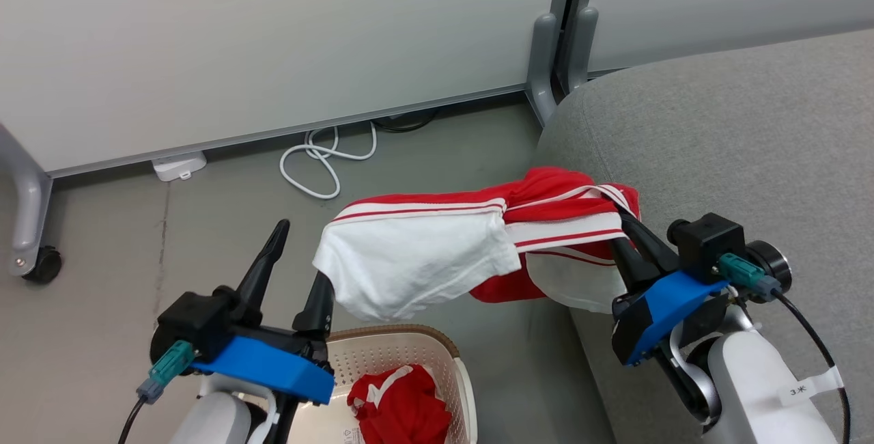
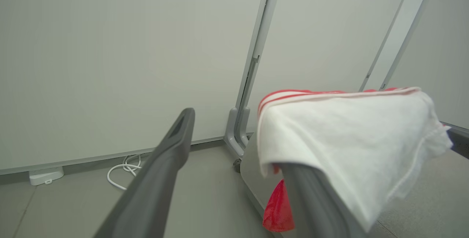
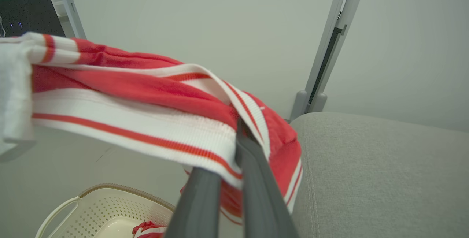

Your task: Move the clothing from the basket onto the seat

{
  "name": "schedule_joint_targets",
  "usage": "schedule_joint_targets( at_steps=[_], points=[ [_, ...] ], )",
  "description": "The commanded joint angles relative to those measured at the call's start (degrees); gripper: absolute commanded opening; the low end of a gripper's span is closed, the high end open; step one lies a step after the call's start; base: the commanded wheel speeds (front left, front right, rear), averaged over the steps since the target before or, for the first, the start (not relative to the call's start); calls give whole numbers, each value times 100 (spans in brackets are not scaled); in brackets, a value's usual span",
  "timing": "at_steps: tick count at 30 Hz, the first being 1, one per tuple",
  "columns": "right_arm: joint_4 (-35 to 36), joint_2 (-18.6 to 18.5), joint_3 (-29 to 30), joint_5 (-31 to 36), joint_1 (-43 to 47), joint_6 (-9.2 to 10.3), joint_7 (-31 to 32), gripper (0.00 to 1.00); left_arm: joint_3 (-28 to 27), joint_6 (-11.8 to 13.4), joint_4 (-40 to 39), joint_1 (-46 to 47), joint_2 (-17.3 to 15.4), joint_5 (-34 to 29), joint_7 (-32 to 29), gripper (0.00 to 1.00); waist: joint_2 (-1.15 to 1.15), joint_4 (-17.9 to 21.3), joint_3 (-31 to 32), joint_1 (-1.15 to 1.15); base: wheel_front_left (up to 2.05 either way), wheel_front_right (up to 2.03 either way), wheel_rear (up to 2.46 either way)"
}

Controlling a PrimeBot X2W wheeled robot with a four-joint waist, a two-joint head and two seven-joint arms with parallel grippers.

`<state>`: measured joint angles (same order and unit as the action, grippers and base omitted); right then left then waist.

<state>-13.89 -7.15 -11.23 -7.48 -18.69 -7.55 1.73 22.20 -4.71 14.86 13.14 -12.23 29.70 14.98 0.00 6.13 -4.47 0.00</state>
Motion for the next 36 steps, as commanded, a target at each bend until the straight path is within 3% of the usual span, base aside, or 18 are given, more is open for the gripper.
schedule_joint_targets(
  at_steps=[1,10,16,36],
  points=[
    [81,-15,124,38,106,11,14,0,-239,-31,-35,-200,-19,-101,30,100,0,60,0,0,0,0,0],
    [532,79,667,125,354,6,23,0,-833,-201,-96,-745,147,-544,30,100,0,377,-105,0,0,0,0],
    [758,182,740,136,512,6,46,0,-1019,-241,-129,-837,209,-797,30,100,0,819,-208,0,0,0,0],
    [711,387,689,-31,645,6,-161,0,-895,-290,-120,-560,-18,-1014,30,100,0,2433,-594,0,0,0,0]
  ],
)
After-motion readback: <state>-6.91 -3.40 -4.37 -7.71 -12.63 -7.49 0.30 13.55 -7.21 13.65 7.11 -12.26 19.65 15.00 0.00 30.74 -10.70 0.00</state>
